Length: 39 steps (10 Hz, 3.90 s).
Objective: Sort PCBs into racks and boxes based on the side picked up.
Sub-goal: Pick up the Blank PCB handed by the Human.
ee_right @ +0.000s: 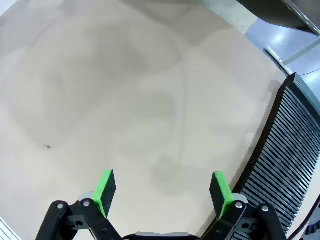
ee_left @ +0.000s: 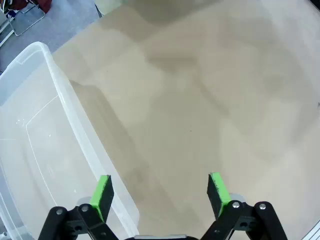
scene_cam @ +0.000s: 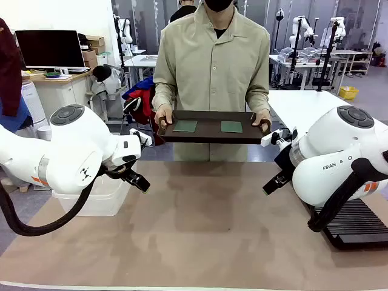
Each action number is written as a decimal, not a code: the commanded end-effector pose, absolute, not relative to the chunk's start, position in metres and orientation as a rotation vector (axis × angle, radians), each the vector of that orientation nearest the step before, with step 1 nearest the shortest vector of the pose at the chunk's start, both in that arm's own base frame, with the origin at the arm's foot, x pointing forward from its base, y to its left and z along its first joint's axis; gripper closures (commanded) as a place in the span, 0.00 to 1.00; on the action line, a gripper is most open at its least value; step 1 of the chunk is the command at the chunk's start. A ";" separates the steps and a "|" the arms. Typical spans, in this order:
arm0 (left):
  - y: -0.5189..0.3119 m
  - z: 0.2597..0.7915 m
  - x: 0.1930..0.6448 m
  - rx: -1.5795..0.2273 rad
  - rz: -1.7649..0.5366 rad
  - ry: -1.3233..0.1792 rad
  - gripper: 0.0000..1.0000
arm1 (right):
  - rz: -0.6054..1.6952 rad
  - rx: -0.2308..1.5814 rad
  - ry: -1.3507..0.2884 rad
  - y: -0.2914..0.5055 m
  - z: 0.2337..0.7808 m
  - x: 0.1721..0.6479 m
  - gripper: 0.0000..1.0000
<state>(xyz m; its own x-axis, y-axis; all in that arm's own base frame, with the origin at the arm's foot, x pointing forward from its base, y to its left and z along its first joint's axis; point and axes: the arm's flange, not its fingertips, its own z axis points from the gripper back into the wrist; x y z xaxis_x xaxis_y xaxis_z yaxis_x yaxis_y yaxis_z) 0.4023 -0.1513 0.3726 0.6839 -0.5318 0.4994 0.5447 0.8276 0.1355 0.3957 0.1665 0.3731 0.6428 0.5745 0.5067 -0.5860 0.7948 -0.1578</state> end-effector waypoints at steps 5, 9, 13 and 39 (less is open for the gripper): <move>-0.151 0.373 0.402 -0.025 -0.603 -0.552 0.00 | 0.661 0.022 -0.570 0.167 0.373 0.396 0.00; -0.151 0.373 0.402 -0.025 -0.603 -0.552 0.00 | 0.661 0.022 -0.570 0.167 0.373 0.396 0.00; -0.151 0.373 0.402 -0.025 -0.603 -0.552 0.00 | 0.661 0.022 -0.570 0.167 0.373 0.396 0.00; -0.100 0.553 0.348 -0.254 -0.987 -0.603 0.00 | 0.909 0.357 -0.562 0.096 0.589 0.389 0.00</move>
